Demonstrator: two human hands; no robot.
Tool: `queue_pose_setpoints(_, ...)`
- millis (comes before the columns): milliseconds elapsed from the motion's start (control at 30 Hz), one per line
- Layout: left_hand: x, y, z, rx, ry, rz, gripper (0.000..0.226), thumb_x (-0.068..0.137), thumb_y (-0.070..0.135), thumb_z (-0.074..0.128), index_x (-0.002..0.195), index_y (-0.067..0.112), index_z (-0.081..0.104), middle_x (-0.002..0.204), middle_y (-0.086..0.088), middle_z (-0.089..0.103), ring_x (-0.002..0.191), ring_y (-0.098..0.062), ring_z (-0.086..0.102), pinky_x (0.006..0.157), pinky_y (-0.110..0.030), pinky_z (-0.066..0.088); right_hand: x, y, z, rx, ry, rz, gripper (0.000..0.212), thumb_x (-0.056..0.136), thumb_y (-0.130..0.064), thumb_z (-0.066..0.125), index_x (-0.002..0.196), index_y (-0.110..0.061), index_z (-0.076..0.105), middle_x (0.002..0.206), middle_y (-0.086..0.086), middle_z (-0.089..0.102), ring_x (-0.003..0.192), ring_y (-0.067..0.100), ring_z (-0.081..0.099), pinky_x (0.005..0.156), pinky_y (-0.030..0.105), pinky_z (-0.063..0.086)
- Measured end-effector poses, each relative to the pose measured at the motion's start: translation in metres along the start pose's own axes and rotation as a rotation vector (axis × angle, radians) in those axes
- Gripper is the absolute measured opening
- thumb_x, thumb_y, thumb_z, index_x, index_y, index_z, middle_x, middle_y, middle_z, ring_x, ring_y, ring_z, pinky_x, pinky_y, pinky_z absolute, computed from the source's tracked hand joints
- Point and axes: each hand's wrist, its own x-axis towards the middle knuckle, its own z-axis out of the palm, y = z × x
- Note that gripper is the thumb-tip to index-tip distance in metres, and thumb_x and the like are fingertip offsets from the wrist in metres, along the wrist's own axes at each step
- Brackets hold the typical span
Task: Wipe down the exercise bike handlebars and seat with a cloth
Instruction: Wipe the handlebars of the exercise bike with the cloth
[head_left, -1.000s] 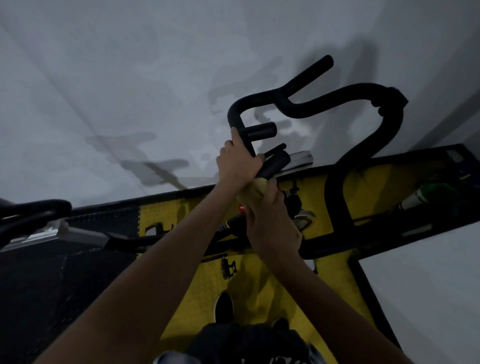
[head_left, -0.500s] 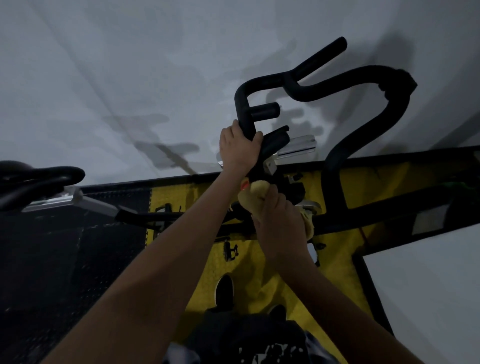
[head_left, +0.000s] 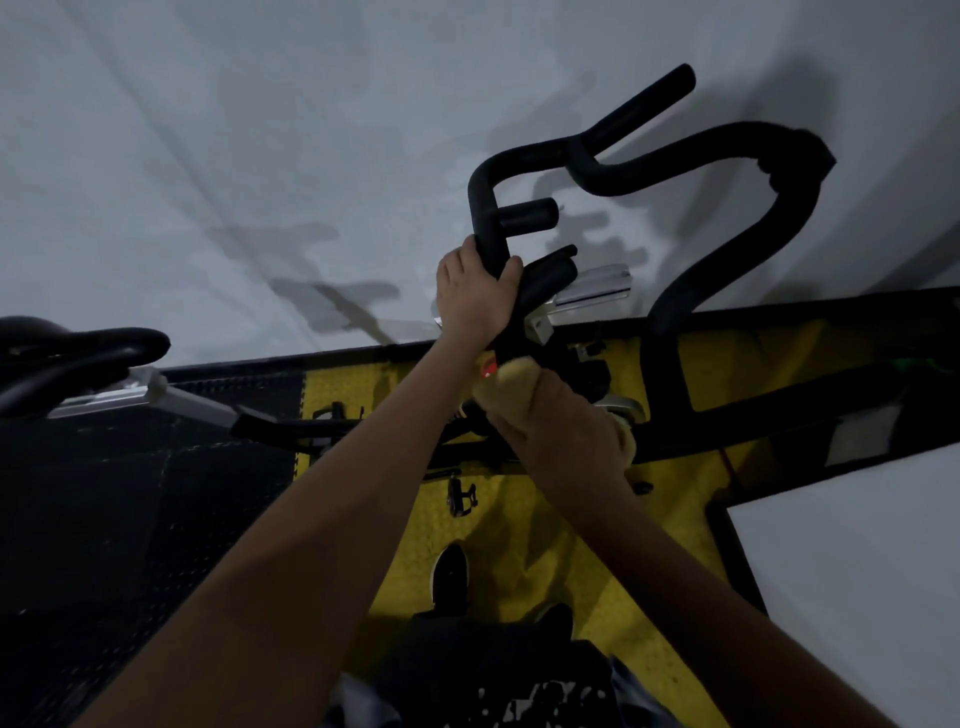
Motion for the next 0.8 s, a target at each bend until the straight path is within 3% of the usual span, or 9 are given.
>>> queue_pose_setpoints(133,0.0,-0.002,0.001,0.003,-0.016,0.009,0.065,0.098,0.045,0.05,0.151,0.012,0.032,0.148,-0.011,0.04,0.142,-0.029,0.027,0.117,-0.041,0.021,-0.013,0.031,-0.006,-0.19,0.036,-0.246,0.074,0.085,-0.058,0.066,0.133,-0.003,0.054,0.111,0.011,0.07,0.091,0.027,0.07,0.074,0.037,0.054)
queue_pose_setpoints(300,0.008,-0.004,-0.004,0.069,-0.08,0.028,0.07,0.098,0.048,0.049,0.152,0.011,0.027,0.147,-0.012,0.038,0.139,-0.032,0.029,0.115,-0.04,0.02,0.032,0.005,-0.015,0.105,-0.199,-0.054,0.068,0.084,-0.073,0.06,0.119,-0.015,0.055,0.101,-0.002,0.068,0.09,0.018,0.068,0.07,0.031,0.051)
queue_pose_setpoints(333,0.009,-0.005,-0.004,0.066,-0.086,0.026,0.07,0.097,0.048,0.05,0.152,0.011,0.027,0.146,-0.012,0.038,0.139,-0.032,0.029,0.115,-0.041,0.021,0.045,-0.002,-0.014,0.225,-0.212,-0.013,0.057,0.085,-0.065,0.065,0.112,-0.015,0.058,0.095,0.0,0.07,0.081,0.018,0.07,0.065,0.031,0.054)
queue_pose_setpoints(433,0.008,-0.005,-0.004,0.051,-0.076,0.029,0.07,0.097,0.048,0.051,0.152,0.012,0.027,0.145,-0.012,0.039,0.138,-0.032,0.029,0.114,-0.041,0.022,0.08,-0.006,-0.002,0.289,-0.033,-0.194,0.028,0.084,-0.018,0.078,0.097,-0.001,0.059,0.072,0.016,0.068,0.049,0.026,0.063,0.044,0.029,0.049)
queue_pose_setpoints(467,0.008,-0.005,-0.004,0.051,-0.067,0.031,0.07,0.097,0.048,0.051,0.152,0.013,0.027,0.146,-0.011,0.039,0.138,-0.032,0.029,0.114,-0.041,0.022,0.081,-0.002,0.002,0.228,0.041,-0.227,0.025,0.086,-0.016,0.076,0.096,0.001,0.06,0.07,0.016,0.066,0.046,0.026,0.06,0.043,0.027,0.046)
queue_pose_setpoints(533,0.008,-0.006,-0.005,0.049,-0.068,0.023,0.071,0.097,0.048,0.051,0.153,0.013,0.026,0.147,-0.011,0.038,0.139,-0.031,0.028,0.115,-0.041,0.022,0.06,-0.01,-0.007,0.262,-0.129,-0.131,0.033,0.095,-0.036,0.063,0.107,-0.005,0.062,0.082,0.01,0.068,0.058,0.022,0.063,0.051,0.027,0.048)
queue_pose_setpoints(633,0.008,-0.006,-0.005,0.065,-0.084,0.015,0.072,0.097,0.05,0.049,0.154,0.013,0.024,0.15,-0.01,0.035,0.141,-0.03,0.025,0.116,-0.041,0.02,0.026,0.01,-0.012,0.185,-0.211,0.019,0.069,0.086,-0.079,0.048,0.122,-0.02,0.051,0.095,-0.003,0.066,0.083,0.018,0.068,0.07,0.033,0.054)
queue_pose_setpoints(700,0.008,-0.006,-0.004,0.073,-0.082,0.017,0.072,0.097,0.051,0.048,0.154,0.013,0.024,0.149,-0.01,0.036,0.141,-0.029,0.026,0.115,-0.04,0.02,0.007,0.026,-0.026,-0.05,-0.198,-0.116,0.071,0.084,-0.08,0.048,0.126,-0.023,0.051,0.101,-0.005,0.067,0.091,0.017,0.068,0.07,0.03,0.048)
queue_pose_setpoints(800,0.01,-0.007,-0.004,0.099,-0.09,0.026,0.073,0.097,0.053,0.048,0.153,0.013,0.025,0.147,-0.009,0.037,0.139,-0.03,0.028,0.113,-0.04,0.022,-0.004,0.049,-0.037,-0.151,-0.129,-0.317,0.078,0.084,-0.08,0.041,0.13,-0.019,0.058,0.11,-0.001,0.071,0.094,0.017,0.067,0.074,0.031,0.05)
